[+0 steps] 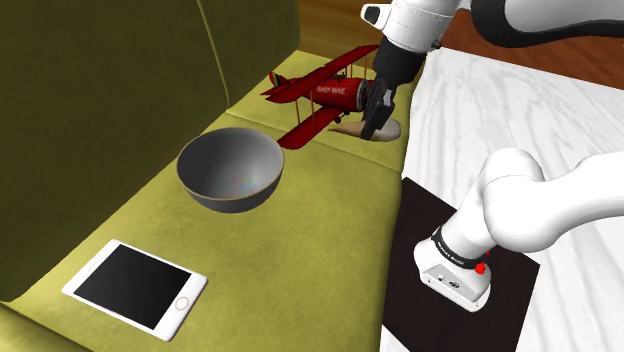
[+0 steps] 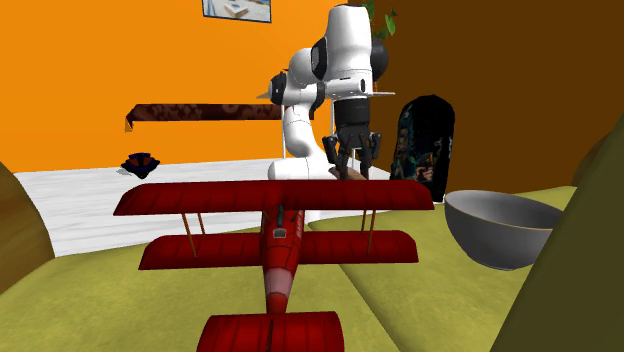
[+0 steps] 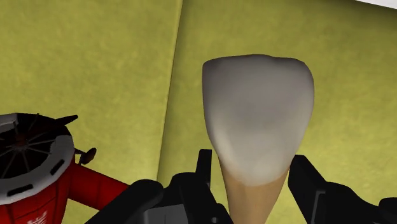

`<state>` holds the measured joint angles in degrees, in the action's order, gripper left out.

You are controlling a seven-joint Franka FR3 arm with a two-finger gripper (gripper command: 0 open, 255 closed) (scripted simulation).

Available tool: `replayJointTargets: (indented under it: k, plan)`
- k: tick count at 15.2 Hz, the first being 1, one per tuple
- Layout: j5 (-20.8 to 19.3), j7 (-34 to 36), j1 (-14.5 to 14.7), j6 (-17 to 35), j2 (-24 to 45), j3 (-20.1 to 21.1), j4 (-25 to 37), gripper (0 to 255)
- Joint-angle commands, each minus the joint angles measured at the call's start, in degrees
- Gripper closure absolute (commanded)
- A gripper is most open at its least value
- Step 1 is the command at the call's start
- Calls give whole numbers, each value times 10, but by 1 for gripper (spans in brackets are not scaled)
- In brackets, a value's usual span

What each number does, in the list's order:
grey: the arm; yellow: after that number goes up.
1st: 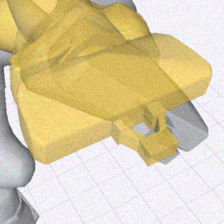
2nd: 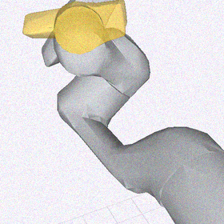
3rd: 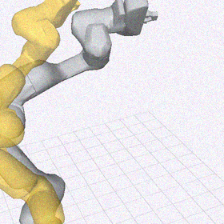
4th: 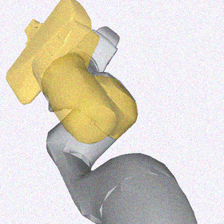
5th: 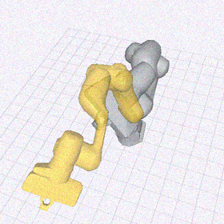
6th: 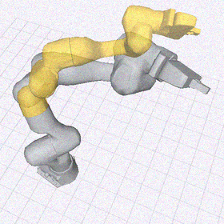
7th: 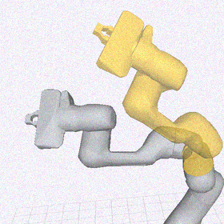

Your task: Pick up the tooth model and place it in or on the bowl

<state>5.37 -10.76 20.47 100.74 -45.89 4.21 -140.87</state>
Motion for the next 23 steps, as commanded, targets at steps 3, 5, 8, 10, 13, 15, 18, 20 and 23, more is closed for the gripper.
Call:
replayJointTargets:
  k: [3,5,8,10,13,15,18,20,23]
  plan:
    - [-1,2,0,-29,5,-1,35,255]
    - [-2,3,-1,-44,9,-2,53,255]
    - [-3,4,-1,-64,15,-3,80,255]
    - [-4,4,-1,-78,20,-3,98,255]
    - [-5,6,-2,-99,28,-4,127,255]
    - [-5,6,-2,-112,33,-5,145,255]
    - [6,35,3,-94,84,23,181,255]
    - [11,55,5,-85,120,42,208,255]
    - [14,84,8,-73,175,69,254,255]
